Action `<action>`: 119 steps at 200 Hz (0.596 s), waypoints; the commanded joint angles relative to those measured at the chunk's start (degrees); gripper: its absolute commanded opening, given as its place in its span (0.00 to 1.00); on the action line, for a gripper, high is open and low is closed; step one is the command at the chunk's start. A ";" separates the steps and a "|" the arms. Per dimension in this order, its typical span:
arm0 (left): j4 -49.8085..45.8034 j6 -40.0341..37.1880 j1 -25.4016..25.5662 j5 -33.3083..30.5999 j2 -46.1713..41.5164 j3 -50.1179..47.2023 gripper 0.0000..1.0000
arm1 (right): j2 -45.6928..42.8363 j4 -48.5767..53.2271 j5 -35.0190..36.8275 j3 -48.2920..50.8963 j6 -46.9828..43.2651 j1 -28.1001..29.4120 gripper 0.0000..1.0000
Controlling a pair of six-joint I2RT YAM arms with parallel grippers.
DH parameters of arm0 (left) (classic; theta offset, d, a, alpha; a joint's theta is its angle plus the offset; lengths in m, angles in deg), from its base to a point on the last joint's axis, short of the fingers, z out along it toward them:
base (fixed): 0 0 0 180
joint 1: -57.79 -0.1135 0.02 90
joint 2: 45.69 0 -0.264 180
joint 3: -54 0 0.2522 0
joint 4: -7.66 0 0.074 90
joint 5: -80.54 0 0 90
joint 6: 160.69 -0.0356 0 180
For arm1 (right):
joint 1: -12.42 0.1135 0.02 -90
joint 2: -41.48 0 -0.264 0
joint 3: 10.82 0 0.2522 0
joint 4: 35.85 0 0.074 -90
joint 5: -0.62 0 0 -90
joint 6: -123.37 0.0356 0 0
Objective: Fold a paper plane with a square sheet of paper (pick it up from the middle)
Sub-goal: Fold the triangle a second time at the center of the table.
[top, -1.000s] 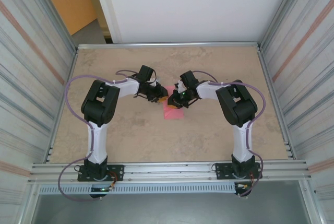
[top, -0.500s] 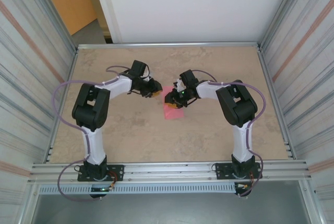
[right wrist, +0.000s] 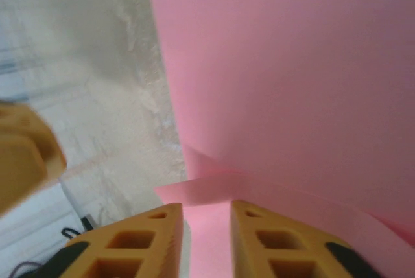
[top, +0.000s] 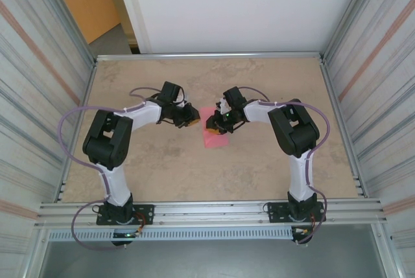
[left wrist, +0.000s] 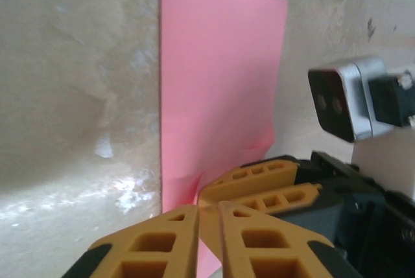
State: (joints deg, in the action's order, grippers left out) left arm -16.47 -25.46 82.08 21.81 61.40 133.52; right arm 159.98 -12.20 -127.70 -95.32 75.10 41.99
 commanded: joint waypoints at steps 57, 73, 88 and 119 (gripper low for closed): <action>0.48 -2.25 4.17 -0.52 2.19 -1.16 0.01 | 6.48 10.95 8.70 0.27 0.78 -0.46 0.02; 0.67 -2.41 4.44 -0.56 2.94 -0.55 0.00 | 6.65 11.04 8.71 0.34 0.84 -0.47 0.00; 0.73 -2.67 4.53 -0.49 3.99 0.35 0.00 | 6.79 11.05 8.67 0.33 0.86 -0.47 0.00; 0.03 -3.43 4.53 -0.79 5.84 1.37 0.00 | 6.81 10.96 8.61 0.25 0.92 -0.55 0.00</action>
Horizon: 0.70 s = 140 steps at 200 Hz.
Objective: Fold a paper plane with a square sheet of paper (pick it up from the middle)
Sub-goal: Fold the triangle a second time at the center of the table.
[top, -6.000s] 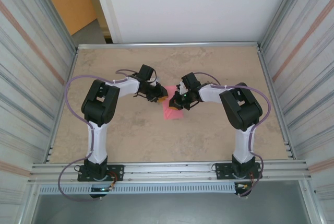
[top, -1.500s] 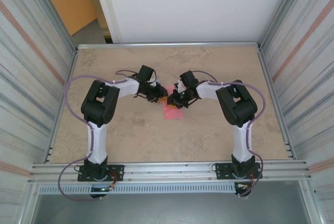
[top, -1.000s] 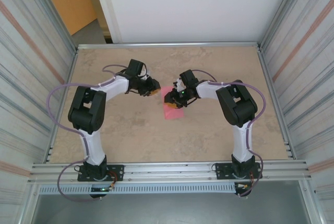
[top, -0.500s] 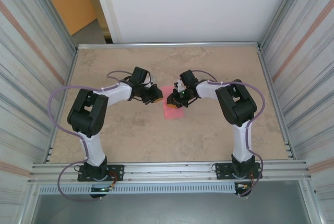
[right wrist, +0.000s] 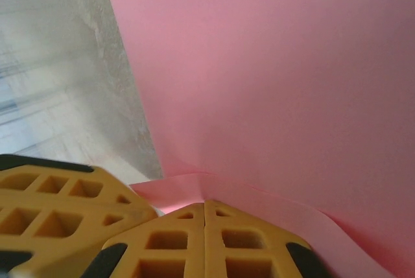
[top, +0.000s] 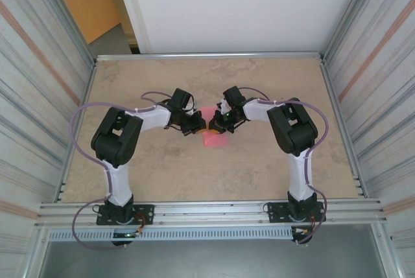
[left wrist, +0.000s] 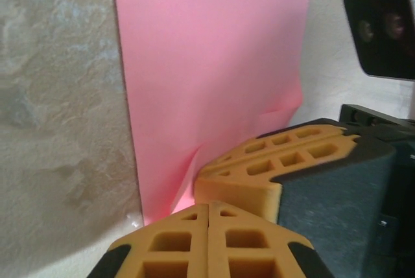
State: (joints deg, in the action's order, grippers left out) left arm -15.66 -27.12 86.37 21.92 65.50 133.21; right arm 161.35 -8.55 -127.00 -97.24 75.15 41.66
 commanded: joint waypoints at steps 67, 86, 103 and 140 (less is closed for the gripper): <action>-7.99 -3.45 0.24 -5.91 3.74 2.84 0.00 | 2.62 3.85 4.90 2.88 1.24 -0.72 0.00; -9.17 -3.58 0.25 -6.50 4.28 1.83 0.00 | -0.31 -0.17 2.16 3.55 1.26 -1.45 0.02; -9.73 -3.67 0.25 -6.58 4.85 1.43 0.00 | -2.38 -4.70 -0.48 4.72 1.09 -2.60 0.03; -11.03 -3.74 0.22 -6.89 5.76 1.78 0.00 | -2.38 -5.41 -0.84 4.96 -1.43 -3.57 0.03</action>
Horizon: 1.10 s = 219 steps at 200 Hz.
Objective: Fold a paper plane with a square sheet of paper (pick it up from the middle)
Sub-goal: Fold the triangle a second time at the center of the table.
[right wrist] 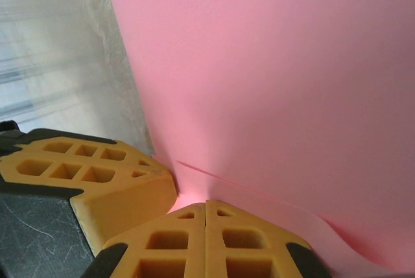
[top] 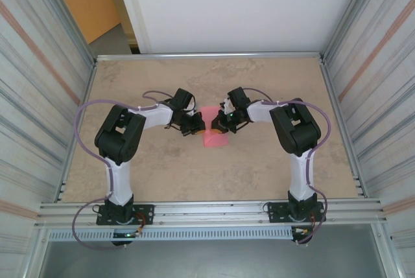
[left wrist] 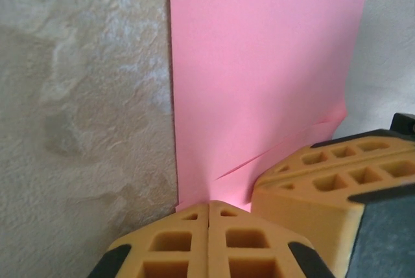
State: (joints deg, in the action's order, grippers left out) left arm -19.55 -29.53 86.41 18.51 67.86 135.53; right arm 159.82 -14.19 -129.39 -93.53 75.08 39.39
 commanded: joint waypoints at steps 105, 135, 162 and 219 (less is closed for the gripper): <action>-10.28 -3.02 0.20 -4.72 3.56 0.96 0.00 | -0.35 4.02 5.59 -0.18 -5.19 -11.45 0.03; -10.45 -3.10 0.20 -4.33 3.51 1.99 0.00 | -4.07 6.70 7.15 -1.50 -6.89 -10.81 0.03; -10.54 -3.05 0.20 -3.83 3.51 2.70 0.00 | -6.46 7.19 7.04 -1.13 -6.76 -7.18 0.03; -10.80 -3.16 0.14 -3.19 3.52 3.51 0.00 | -3.28 3.63 3.97 -0.34 -2.55 0.87 0.02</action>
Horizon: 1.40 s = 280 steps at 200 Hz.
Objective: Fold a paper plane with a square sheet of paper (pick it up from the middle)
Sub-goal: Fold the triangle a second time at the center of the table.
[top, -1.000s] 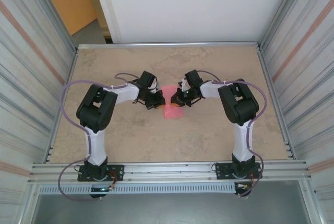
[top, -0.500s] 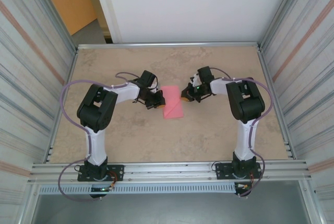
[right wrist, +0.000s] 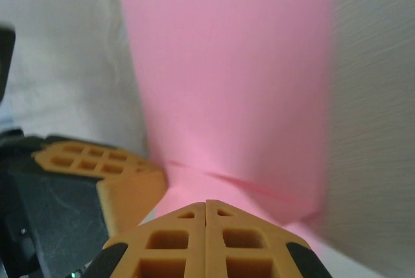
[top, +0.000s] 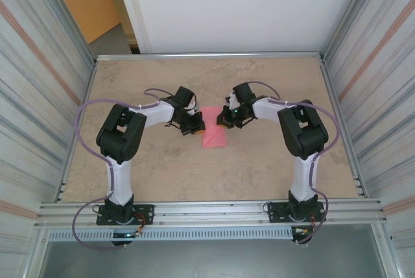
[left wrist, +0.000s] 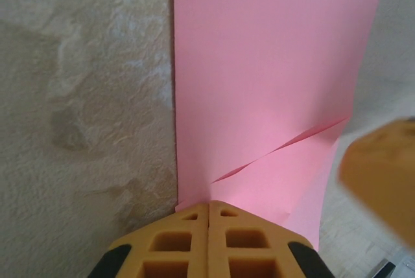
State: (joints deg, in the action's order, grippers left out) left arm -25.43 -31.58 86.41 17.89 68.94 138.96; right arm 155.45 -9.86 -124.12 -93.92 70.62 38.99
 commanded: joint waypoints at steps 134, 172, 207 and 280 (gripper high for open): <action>0.30 1.01 0.96 2.26 -5.70 -0.42 0.03 | 5.29 -0.36 4.72 7.55 0.35 0.38 0.00; 2.23 2.54 3.79 2.20 -9.89 -3.59 0.09 | 6.16 1.05 4.79 6.85 1.72 0.33 0.00; 2.06 2.88 7.29 2.57 -9.34 -4.32 0.10 | 6.53 2.93 4.88 6.48 3.03 0.07 0.00; 1.23 2.19 8.04 0.96 -5.30 -2.71 0.03 | 6.93 4.34 4.00 5.62 4.31 -0.19 0.00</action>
State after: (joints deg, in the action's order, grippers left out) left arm -23.01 -28.92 94.87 19.42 62.38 135.46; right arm 157.66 -14.14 -127.20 -90.23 73.42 39.39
